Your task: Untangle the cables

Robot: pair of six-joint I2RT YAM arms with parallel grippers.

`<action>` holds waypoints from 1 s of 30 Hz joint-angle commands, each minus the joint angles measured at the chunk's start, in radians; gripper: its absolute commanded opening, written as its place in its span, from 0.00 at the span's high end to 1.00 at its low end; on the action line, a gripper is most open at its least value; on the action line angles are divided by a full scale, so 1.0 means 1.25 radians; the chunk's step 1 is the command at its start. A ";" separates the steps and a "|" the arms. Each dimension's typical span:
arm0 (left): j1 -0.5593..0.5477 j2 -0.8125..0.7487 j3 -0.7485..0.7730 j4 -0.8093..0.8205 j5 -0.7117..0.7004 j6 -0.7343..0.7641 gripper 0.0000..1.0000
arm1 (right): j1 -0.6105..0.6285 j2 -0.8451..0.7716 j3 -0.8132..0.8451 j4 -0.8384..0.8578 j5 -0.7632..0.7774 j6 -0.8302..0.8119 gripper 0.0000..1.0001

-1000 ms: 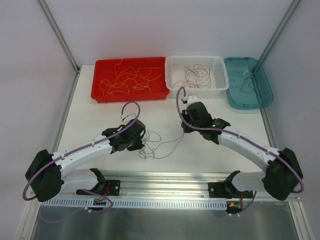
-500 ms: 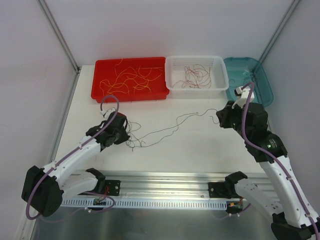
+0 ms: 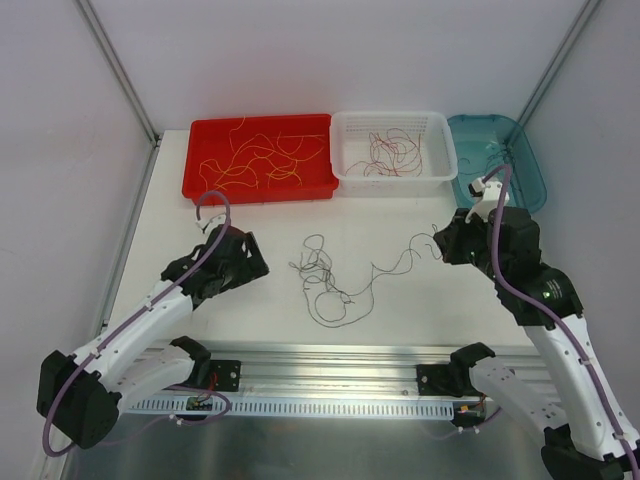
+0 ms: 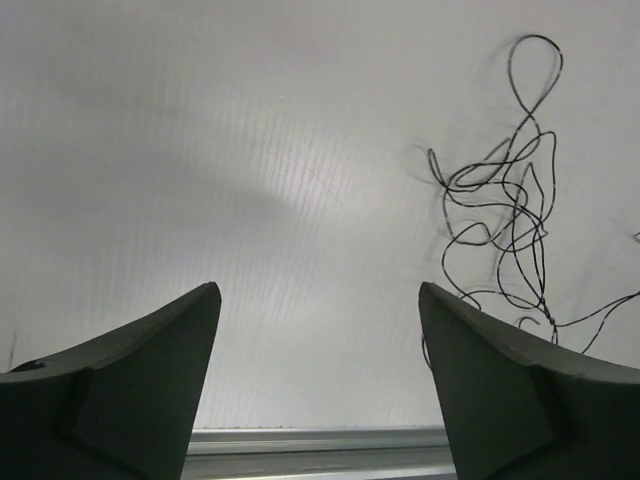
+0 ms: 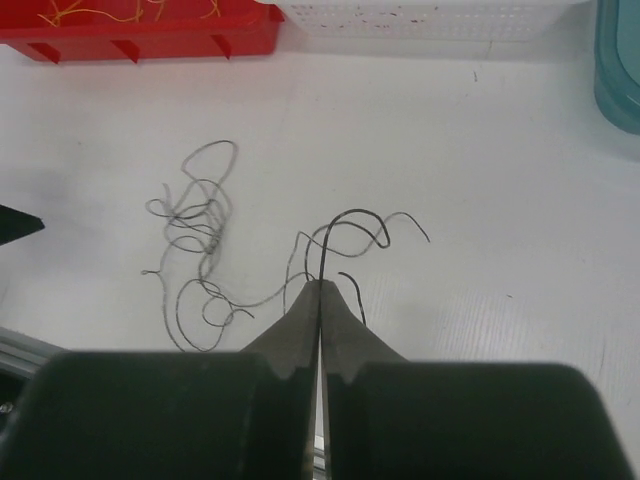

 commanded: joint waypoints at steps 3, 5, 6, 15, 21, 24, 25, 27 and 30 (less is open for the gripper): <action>-0.023 -0.024 0.044 0.008 0.103 0.009 0.09 | -0.005 0.007 0.100 -0.023 -0.111 0.000 0.99; -0.075 -0.007 0.052 0.016 0.100 -0.008 0.08 | -0.004 0.016 0.111 -0.029 -0.122 0.001 0.99; -0.096 0.022 0.060 0.032 0.097 -0.016 0.09 | -0.003 0.013 0.111 -0.028 -0.129 0.001 0.99; -0.234 0.341 0.214 0.094 0.075 -0.050 0.18 | -0.004 -0.006 0.107 -0.050 -0.129 -0.004 0.99; -0.269 0.495 0.319 0.095 0.079 -0.043 0.27 | -0.004 -0.024 0.096 -0.057 -0.129 -0.003 0.99; -0.278 0.557 0.333 0.095 0.084 -0.056 0.30 | -0.005 -0.030 0.088 -0.055 -0.127 -0.001 0.99; -0.281 0.573 0.337 0.096 0.078 -0.064 0.31 | -0.004 -0.031 0.084 -0.056 -0.129 0.000 0.99; -0.284 0.611 0.348 0.096 0.069 -0.065 0.36 | -0.003 -0.032 0.078 -0.055 -0.135 0.003 0.99; -0.284 0.648 0.362 0.095 0.036 -0.075 0.42 | -0.004 -0.035 0.072 -0.050 -0.147 0.006 0.99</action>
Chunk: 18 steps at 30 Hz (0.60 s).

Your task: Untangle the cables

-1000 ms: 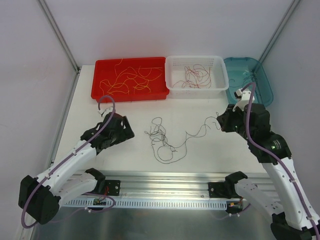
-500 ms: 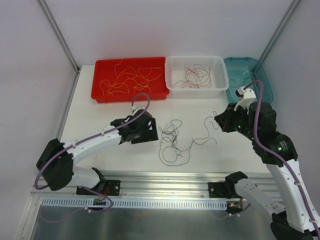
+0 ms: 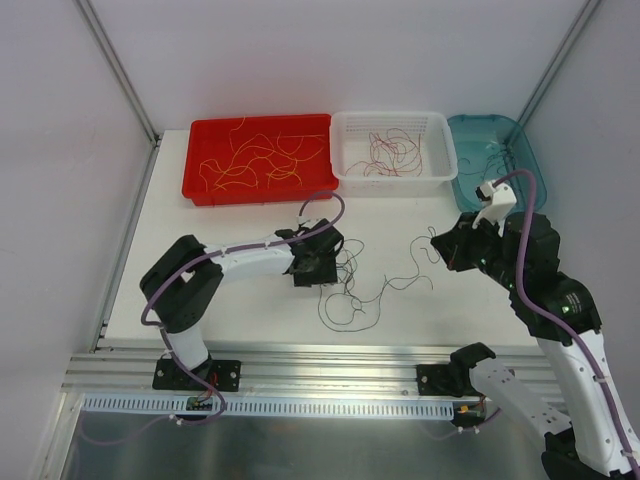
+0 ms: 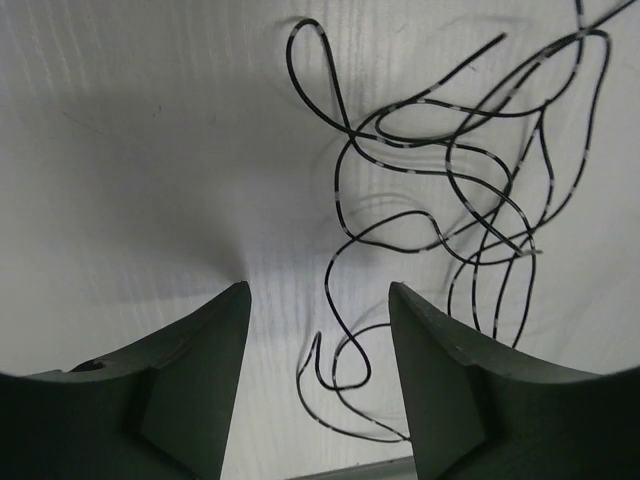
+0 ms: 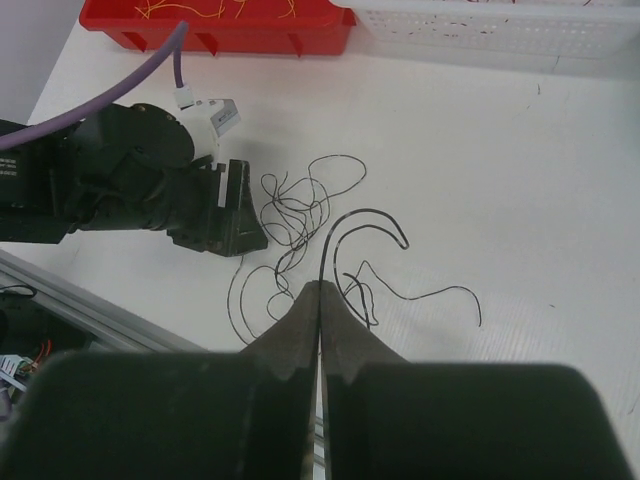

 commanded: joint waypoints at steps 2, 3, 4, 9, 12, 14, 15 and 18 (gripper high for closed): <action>-0.008 0.038 0.044 -0.008 -0.059 -0.027 0.45 | -0.004 -0.010 -0.008 0.006 -0.023 0.005 0.99; -0.008 0.043 0.047 -0.007 -0.067 -0.029 0.47 | -0.004 -0.012 -0.008 0.002 -0.021 0.005 0.99; -0.008 0.049 0.053 -0.008 -0.076 -0.030 0.48 | -0.004 -0.015 -0.008 0.000 -0.018 0.005 0.99; -0.008 0.089 0.072 -0.007 -0.108 -0.031 0.52 | -0.004 -0.019 -0.014 -0.005 -0.017 0.004 0.99; -0.008 0.120 0.083 -0.009 -0.109 -0.030 0.55 | -0.004 -0.021 -0.015 -0.008 -0.020 0.004 0.99; -0.008 0.137 0.087 -0.008 -0.113 -0.033 0.60 | -0.004 -0.023 -0.018 -0.007 -0.020 0.004 0.99; -0.008 0.142 0.085 -0.008 -0.116 -0.033 0.62 | -0.004 -0.024 -0.018 -0.008 -0.020 0.004 0.99; -0.008 0.154 0.082 -0.012 -0.135 -0.028 0.76 | -0.004 -0.027 -0.020 -0.014 -0.012 -0.002 0.99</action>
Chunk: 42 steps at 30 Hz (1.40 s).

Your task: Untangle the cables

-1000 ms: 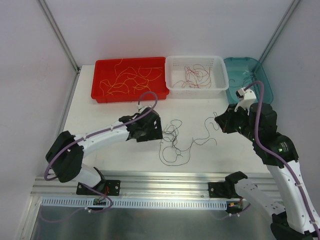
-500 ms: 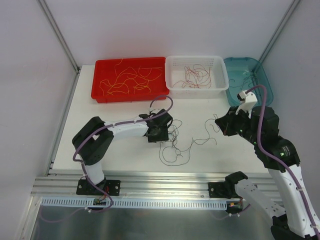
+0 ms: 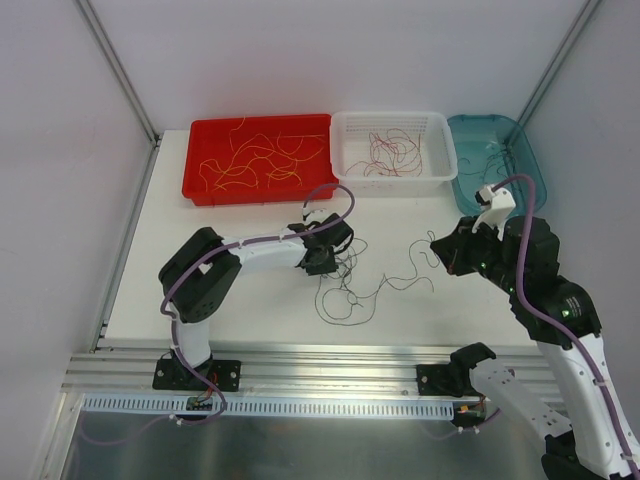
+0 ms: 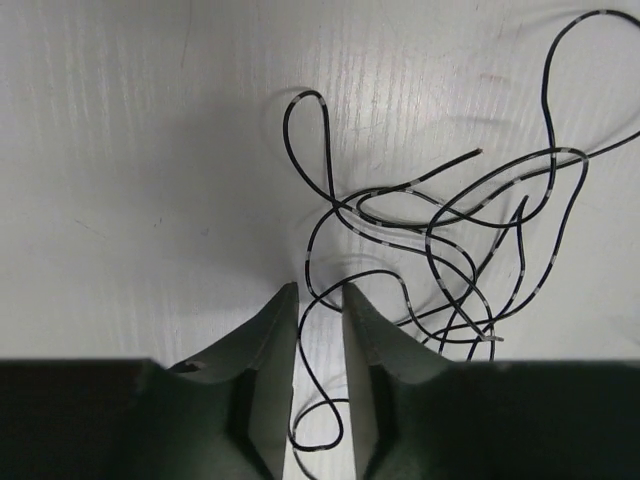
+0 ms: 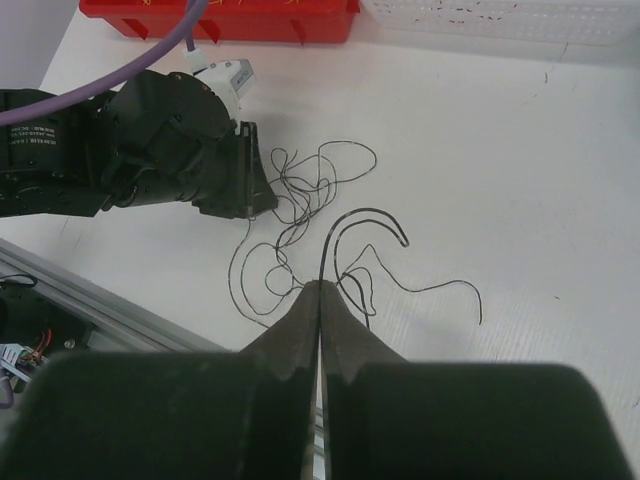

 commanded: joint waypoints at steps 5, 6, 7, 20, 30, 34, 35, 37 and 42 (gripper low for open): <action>0.018 0.023 -0.027 -0.061 -0.092 0.019 1.00 | -0.004 -0.021 0.018 -0.044 0.112 -0.034 0.99; 0.031 0.013 -0.041 -0.067 -0.102 0.032 1.00 | -0.004 -0.028 0.024 -0.062 0.133 -0.040 0.99; 0.047 -0.010 -0.051 -0.071 -0.110 0.042 1.00 | -0.004 -0.029 0.032 -0.071 0.157 -0.045 0.99; 0.491 -0.230 -0.083 -0.179 -0.203 0.251 1.00 | -0.005 -0.035 0.134 -0.203 0.616 -0.089 0.99; 0.639 -0.390 -0.062 -0.198 -0.302 0.407 1.00 | -0.005 -0.036 0.178 -0.230 0.660 -0.087 0.99; 0.669 -0.427 -0.079 -0.198 -0.362 0.445 1.00 | -0.005 -0.015 0.143 -0.223 0.607 -0.076 0.99; 0.674 -0.433 -0.083 -0.198 -0.347 0.449 1.00 | -0.005 -0.012 0.132 -0.214 0.587 -0.066 0.99; 0.674 -0.453 -0.094 -0.197 -0.297 0.450 1.00 | -0.004 -0.004 0.091 -0.192 0.508 -0.058 0.99; 0.669 -0.491 -0.120 -0.182 -0.036 0.461 0.97 | -0.004 0.023 0.037 -0.103 0.265 -0.032 0.99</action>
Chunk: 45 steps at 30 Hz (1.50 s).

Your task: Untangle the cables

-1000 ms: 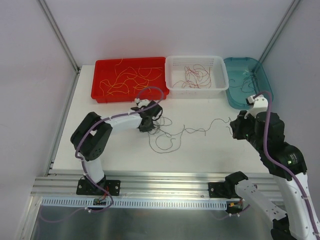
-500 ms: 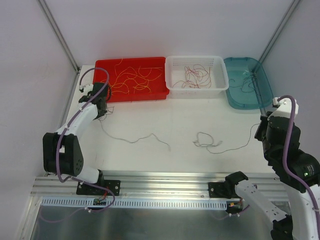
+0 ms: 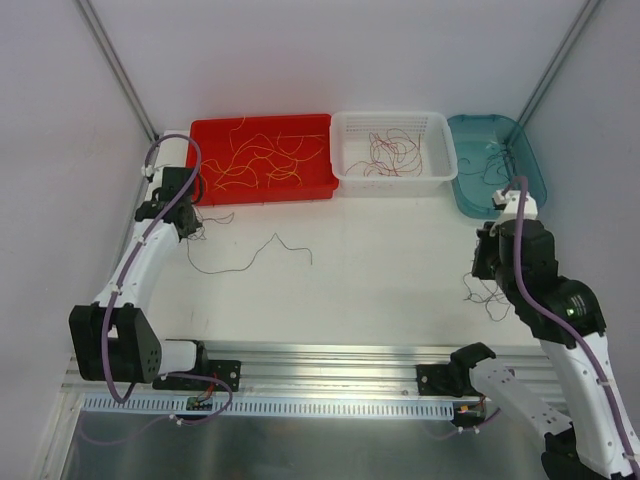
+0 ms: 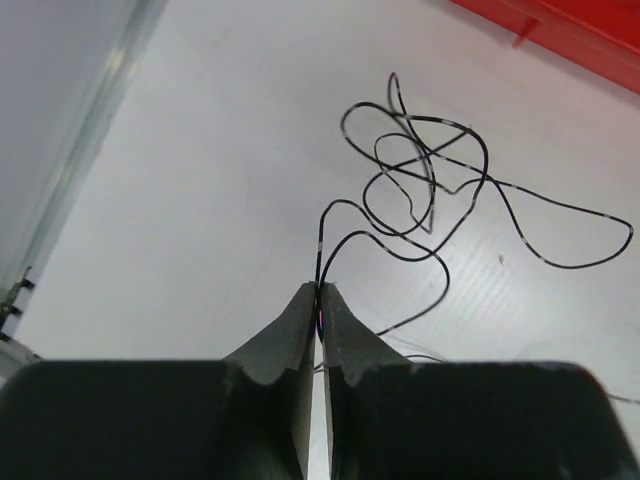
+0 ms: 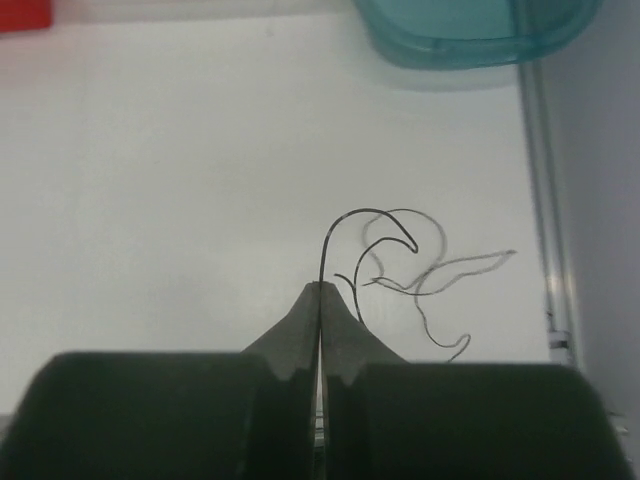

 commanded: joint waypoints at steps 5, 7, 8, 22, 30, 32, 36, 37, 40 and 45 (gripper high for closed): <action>-0.010 -0.096 -0.074 0.027 0.320 0.050 0.77 | -0.002 0.050 -0.002 0.182 -0.461 0.037 0.99; -0.010 -0.133 -0.104 0.034 0.348 0.050 0.67 | 0.001 0.073 0.005 0.206 -0.544 0.059 0.99; -0.010 -0.148 -0.114 0.042 0.354 0.051 0.58 | 0.004 0.082 0.004 0.230 -0.560 0.065 0.99; -0.009 -0.247 -0.165 0.097 0.434 0.062 0.08 | 0.269 0.280 -0.153 0.436 -0.384 0.215 0.43; -0.010 -0.261 -0.171 0.102 0.448 0.063 0.01 | 0.268 0.249 -0.140 0.314 -0.169 0.208 0.26; -0.009 -0.260 -0.171 0.101 0.454 0.063 0.01 | 0.264 0.252 -0.164 0.299 -0.121 0.235 0.20; -0.009 -0.256 -0.173 0.101 0.462 0.062 0.01 | 0.260 0.302 -0.220 0.335 -0.114 0.305 0.11; -0.010 -0.255 -0.173 0.101 0.462 0.062 0.01 | 0.260 0.316 -0.229 0.356 -0.123 0.314 0.09; -0.010 -0.254 -0.173 0.101 0.462 0.062 0.01 | 0.263 0.388 -0.250 0.383 -0.133 0.352 0.03; -0.010 -0.252 -0.174 0.101 0.466 0.063 0.01 | 0.264 0.499 -0.252 0.426 -0.085 0.384 0.03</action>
